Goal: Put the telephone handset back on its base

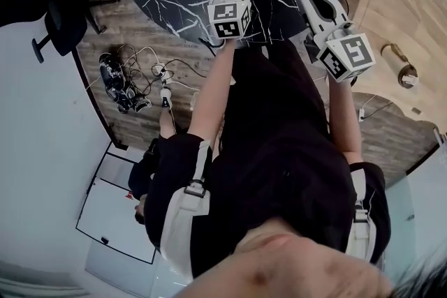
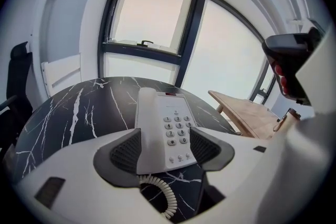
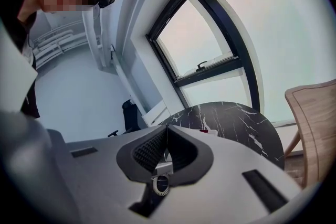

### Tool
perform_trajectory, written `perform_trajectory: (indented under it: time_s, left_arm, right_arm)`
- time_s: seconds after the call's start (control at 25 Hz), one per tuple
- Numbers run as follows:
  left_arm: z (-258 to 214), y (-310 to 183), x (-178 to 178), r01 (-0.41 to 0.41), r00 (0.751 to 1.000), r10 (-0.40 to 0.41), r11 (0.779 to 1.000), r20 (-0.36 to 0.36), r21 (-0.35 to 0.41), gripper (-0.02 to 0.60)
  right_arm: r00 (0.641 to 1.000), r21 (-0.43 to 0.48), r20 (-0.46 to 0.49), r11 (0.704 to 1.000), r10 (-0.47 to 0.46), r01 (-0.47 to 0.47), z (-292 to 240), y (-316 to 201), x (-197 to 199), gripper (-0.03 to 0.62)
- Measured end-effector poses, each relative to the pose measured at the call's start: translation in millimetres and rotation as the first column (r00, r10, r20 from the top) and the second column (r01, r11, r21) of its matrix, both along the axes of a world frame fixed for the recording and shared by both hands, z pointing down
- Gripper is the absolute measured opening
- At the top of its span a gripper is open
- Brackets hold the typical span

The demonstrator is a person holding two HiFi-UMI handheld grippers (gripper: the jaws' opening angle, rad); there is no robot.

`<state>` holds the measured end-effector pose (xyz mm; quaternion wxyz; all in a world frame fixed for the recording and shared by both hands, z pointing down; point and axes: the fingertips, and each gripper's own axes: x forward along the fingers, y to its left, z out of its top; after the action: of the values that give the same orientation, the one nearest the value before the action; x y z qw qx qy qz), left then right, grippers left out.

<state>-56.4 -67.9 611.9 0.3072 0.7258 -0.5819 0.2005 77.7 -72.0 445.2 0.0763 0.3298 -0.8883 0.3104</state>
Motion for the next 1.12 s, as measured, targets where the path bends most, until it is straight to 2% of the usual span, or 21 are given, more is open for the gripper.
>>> perform_trajectory:
  time_s: [0.52, 0.8, 1.12]
  left_arm:
    - [-46, 19, 10, -0.028, 1.000, 0.028, 0.997, 0.005, 0.070, 0.276]
    - [-84, 22, 6, -0.079, 0.997, 0.081, 0.988, -0.010, 0.136, 0.226]
    - [-135, 29, -13, -0.126, 0.991, 0.132, 0.966, -0.014, 0.225, 0.165]
  right_arm:
    - [1.000, 0.052, 0.010, 0.998, 0.025, -0.025, -28, 13, 4, 0.029]
    - [0.996, 0.095, 0.004, 0.992, 0.087, -0.087, -48, 24, -3, 0.030]
    - [0.985, 0.155, 0.014, 0.973, 0.169, -0.169, -74, 42, -15, 0.030]
